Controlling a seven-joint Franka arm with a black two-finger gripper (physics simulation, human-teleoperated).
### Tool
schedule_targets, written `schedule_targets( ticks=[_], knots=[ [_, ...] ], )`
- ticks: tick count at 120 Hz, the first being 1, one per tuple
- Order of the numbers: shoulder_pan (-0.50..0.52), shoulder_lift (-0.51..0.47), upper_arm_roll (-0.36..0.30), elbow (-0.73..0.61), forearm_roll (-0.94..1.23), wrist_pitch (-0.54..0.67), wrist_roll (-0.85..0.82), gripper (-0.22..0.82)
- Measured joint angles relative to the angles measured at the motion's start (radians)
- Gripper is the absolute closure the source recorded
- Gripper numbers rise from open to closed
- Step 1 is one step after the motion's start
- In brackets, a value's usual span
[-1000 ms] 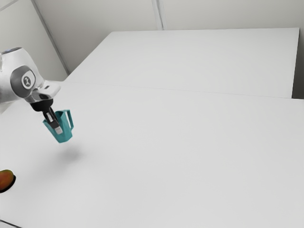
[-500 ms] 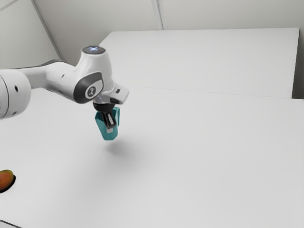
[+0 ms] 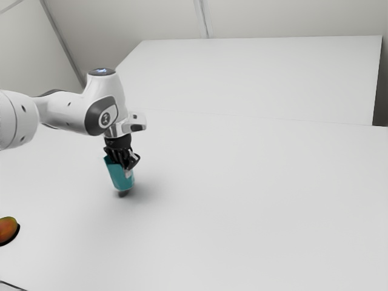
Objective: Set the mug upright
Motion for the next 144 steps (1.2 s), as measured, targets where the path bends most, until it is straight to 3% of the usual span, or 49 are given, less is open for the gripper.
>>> schedule_targets(
  ticks=[44, 64, 111, 144],
  knots=[
    [-0.013, 0.027, 0.000, 0.005, -0.028, 0.017, -0.103, 0.78],
    [-0.014, 0.036, 0.000, 0.008, -0.039, 0.022, -0.129, 0.72],
    [-0.017, -0.003, 0.000, -0.002, -0.075, -0.005, -0.167, 0.34],
    [-0.020, -0.057, 0.000, 0.026, -0.084, -0.025, -0.178, 0.15]
  ],
)
